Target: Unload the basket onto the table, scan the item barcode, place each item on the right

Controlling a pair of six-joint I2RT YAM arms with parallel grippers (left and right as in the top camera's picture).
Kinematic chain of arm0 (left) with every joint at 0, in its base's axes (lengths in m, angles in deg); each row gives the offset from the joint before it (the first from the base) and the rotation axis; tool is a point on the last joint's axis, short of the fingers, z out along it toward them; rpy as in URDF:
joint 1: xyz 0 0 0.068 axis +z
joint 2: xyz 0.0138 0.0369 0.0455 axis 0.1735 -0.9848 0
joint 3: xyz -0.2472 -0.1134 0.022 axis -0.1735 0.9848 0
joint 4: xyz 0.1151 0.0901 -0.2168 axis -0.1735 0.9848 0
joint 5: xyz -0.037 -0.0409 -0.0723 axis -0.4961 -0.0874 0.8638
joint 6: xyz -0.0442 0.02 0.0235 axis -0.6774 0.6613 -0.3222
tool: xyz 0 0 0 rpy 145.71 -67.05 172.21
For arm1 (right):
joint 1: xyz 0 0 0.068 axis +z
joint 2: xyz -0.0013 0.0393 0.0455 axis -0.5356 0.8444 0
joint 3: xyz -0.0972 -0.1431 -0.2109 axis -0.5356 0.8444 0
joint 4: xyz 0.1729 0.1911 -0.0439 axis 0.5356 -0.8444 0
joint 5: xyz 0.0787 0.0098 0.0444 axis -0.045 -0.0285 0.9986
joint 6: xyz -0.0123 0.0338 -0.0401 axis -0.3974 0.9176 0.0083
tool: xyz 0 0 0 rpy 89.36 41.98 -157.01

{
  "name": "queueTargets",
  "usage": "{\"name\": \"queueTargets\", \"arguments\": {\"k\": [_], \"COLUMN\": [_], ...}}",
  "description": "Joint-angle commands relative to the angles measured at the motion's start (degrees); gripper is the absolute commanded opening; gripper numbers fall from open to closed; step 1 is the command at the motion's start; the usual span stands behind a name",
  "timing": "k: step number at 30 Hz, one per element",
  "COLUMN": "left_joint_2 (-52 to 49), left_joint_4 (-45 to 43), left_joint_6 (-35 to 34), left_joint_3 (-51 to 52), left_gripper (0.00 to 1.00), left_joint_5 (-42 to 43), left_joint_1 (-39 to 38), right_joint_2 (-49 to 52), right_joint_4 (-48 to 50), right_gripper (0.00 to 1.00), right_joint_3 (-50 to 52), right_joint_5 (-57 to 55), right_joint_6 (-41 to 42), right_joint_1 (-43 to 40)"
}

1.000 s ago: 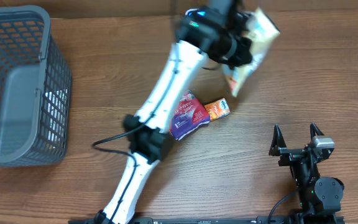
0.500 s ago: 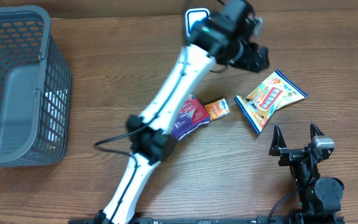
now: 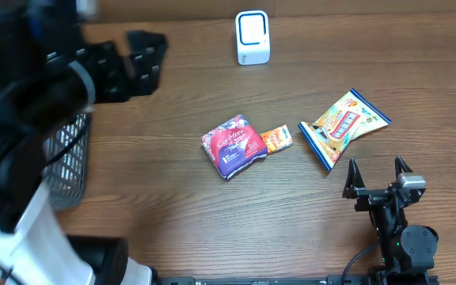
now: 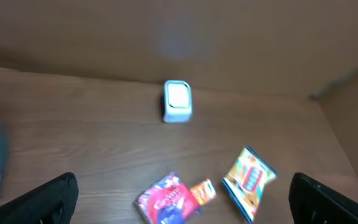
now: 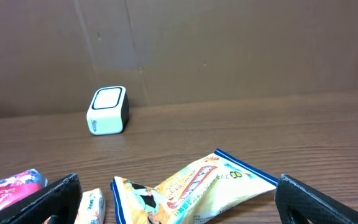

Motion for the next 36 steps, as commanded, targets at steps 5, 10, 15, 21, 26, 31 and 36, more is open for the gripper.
{"name": "queueTargets", "arguments": {"k": [5,10,15,21,26,31,36], "left_joint_2": [6.5,6.6,6.6,6.2,4.6,2.3,0.0], "left_joint_4": [0.2,0.2,0.2,-0.3,-1.8,-7.0,-9.8], "left_joint_6": [1.1,1.1,1.2,2.1,2.2,-1.6,-5.1], "left_joint_3": [11.2,18.0,28.8,37.7,37.7,37.7,37.7], "left_gripper": [1.00,1.00,1.00,1.00,1.00,1.00,1.00], "left_joint_5": [4.1,8.6,8.6,3.2,3.0,-3.3,-3.5], "left_joint_1": [27.0,40.3,43.2,43.2,43.2,43.6,50.3], "right_joint_2": [-0.5,-0.5,-0.5,-0.5,-0.5,-0.5,-0.5], "right_joint_4": [0.3,0.3,0.3,0.3,0.3,0.3,0.3], "right_gripper": [1.00,1.00,1.00,1.00,1.00,1.00,1.00], "right_joint_3": [0.6,0.6,0.6,0.6,0.6,0.6,0.6], "right_joint_5": [-0.6,-0.6,-0.6,-0.6,-0.6,-0.6,-0.6], "right_joint_6": [0.0,0.0,0.0,0.0,0.0,0.0,0.0], "right_joint_1": [0.1,0.1,0.1,0.1,0.1,0.1,0.1]}}
